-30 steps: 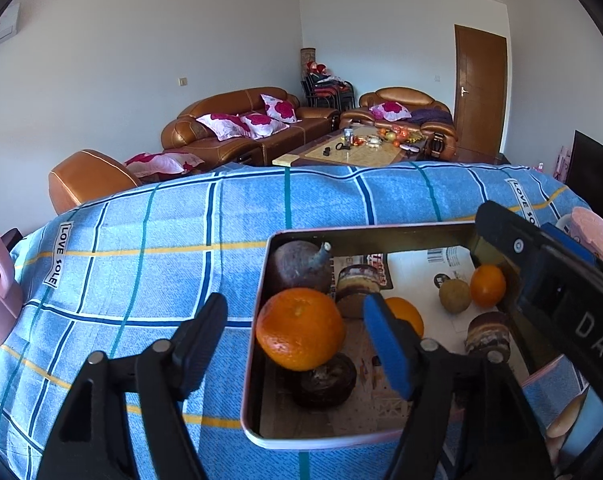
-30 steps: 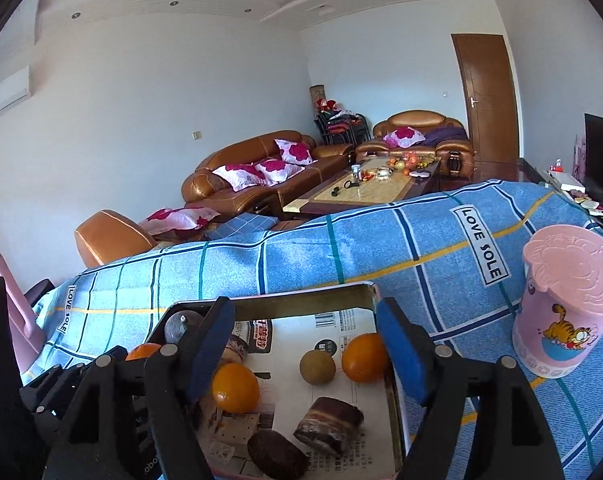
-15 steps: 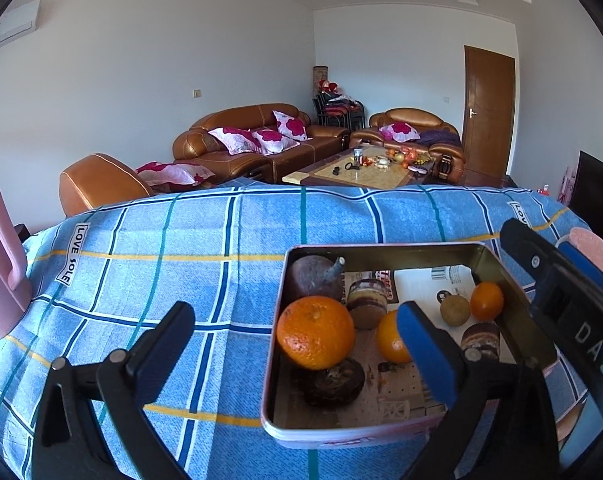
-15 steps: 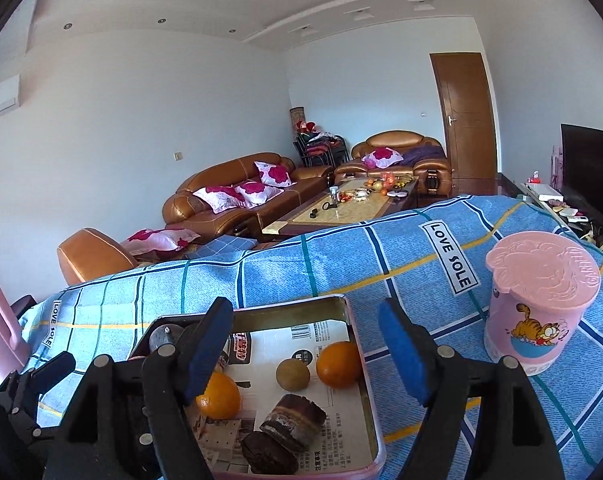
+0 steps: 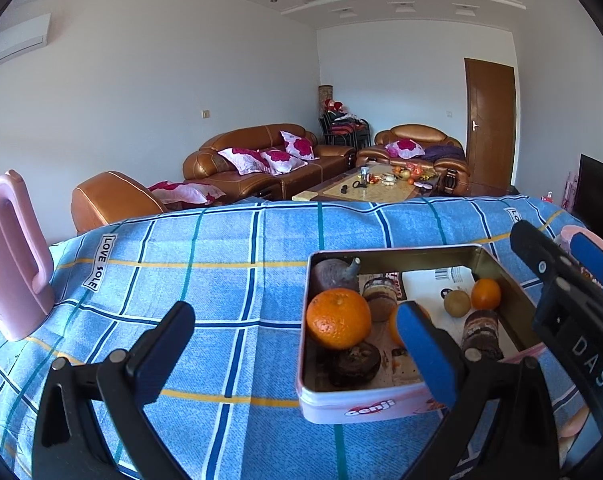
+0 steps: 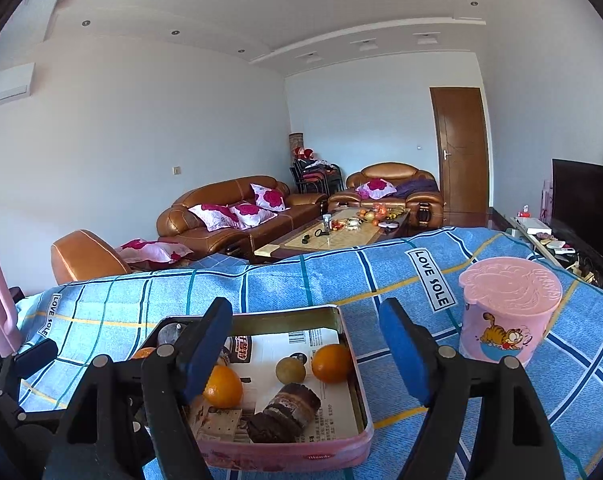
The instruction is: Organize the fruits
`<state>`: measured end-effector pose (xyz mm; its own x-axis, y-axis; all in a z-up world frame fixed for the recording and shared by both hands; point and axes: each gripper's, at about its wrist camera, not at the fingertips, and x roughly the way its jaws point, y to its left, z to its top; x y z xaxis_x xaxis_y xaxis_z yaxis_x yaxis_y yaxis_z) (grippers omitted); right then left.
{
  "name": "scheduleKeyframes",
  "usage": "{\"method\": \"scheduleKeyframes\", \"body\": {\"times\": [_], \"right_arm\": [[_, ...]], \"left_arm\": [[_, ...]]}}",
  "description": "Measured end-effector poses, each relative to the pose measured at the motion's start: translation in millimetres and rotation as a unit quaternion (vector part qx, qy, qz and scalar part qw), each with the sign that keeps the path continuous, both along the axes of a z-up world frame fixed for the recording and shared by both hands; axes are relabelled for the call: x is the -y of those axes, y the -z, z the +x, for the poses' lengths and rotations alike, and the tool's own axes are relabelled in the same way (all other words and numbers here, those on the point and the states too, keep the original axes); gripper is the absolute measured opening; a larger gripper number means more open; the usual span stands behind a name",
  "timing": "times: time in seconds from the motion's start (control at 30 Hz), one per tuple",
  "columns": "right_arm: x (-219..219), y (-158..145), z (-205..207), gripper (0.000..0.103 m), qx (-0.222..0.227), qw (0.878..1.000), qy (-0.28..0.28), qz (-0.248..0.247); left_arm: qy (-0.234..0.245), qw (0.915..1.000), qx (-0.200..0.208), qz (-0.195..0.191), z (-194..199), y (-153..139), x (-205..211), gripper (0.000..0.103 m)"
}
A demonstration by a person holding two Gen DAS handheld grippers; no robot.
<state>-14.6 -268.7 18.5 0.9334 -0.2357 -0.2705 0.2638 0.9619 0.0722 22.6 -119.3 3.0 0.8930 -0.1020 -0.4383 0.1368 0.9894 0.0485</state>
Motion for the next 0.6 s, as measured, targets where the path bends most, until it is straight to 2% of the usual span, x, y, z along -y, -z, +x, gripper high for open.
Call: {"method": "scheduleKeyframes", "body": {"times": [0.6], "right_arm": [[-15, -1, -35, 0.078, 0.012, 1.0, 0.007, -0.009]], "left_arm": [[-0.012, 0.9997, 0.022, -0.005, -32, -2, -20, 0.103]]}}
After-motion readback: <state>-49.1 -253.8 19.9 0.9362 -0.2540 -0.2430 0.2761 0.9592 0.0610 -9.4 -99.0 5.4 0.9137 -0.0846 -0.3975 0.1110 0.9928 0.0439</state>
